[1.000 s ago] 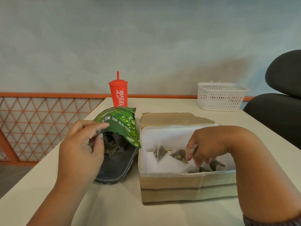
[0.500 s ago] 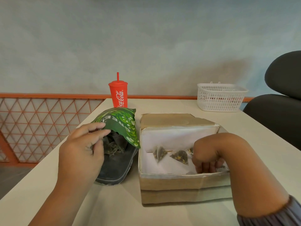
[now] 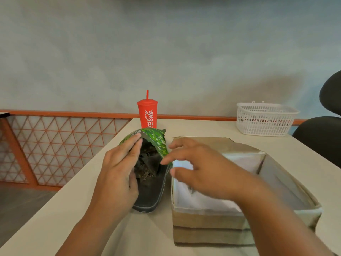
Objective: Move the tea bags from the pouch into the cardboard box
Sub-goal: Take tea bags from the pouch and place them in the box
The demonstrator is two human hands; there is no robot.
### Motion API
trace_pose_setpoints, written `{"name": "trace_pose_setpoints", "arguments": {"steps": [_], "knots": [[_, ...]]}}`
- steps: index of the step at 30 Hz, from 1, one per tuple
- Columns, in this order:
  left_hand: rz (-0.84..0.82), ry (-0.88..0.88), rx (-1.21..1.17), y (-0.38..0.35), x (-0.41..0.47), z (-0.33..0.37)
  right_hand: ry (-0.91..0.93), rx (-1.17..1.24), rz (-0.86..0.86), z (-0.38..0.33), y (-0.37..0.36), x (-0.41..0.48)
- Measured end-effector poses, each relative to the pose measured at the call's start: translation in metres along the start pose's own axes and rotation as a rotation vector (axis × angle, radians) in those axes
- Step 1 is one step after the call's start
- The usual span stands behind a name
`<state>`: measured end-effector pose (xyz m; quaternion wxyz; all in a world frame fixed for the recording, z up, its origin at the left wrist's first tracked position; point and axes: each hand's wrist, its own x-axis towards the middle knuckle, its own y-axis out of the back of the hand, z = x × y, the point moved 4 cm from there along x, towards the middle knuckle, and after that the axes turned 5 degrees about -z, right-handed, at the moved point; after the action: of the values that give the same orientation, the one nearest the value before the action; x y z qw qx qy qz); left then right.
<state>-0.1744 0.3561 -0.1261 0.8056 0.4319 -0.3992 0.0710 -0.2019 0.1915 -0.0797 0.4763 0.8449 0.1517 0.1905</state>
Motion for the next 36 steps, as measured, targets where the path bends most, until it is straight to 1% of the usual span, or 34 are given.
{"name": "trace_pose_setpoints", "arguments": {"steps": [3,6,9,12,14,16,18,21,23,25,27,31,36], "knots": [[0.015,-0.015,-0.004,-0.001,0.0,-0.001,-0.013,-0.045,-0.067,-0.005,-0.019,0.007],[0.069,-0.05,0.021,0.0,0.0,0.001,-0.028,-0.058,-0.058,-0.003,-0.025,0.01],[0.17,-0.06,0.106,0.008,0.0,0.008,-0.058,-0.035,-0.024,0.001,-0.024,0.013],[0.286,-0.102,0.093,0.015,-0.003,0.022,-0.053,-0.019,0.009,0.003,-0.022,0.015],[0.234,-0.159,0.054,0.008,-0.004,0.029,-0.041,-0.015,0.022,0.003,-0.023,0.016],[0.106,-0.136,0.056,-0.004,-0.003,0.028,-0.034,-0.005,0.027,0.003,-0.023,0.016],[-0.021,-0.022,0.106,-0.019,-0.001,0.018,-0.02,0.017,0.029,0.002,-0.023,0.016],[-0.222,0.211,0.196,-0.034,0.001,0.002,0.0,0.042,0.013,-0.002,-0.023,0.015],[-0.313,0.318,0.285,-0.039,0.002,-0.008,0.014,0.048,0.005,-0.004,-0.024,0.014],[-0.384,0.393,0.303,-0.043,0.002,-0.016,0.019,0.054,0.003,-0.006,-0.025,0.014],[-0.414,0.437,0.268,-0.047,0.005,-0.024,0.027,0.052,0.005,-0.008,-0.025,0.014],[-0.422,0.424,0.256,-0.053,0.01,-0.031,0.039,0.061,0.007,-0.01,-0.026,0.013],[-0.344,0.405,0.235,-0.045,0.014,-0.025,0.025,0.085,0.011,-0.008,-0.025,0.014]]}}
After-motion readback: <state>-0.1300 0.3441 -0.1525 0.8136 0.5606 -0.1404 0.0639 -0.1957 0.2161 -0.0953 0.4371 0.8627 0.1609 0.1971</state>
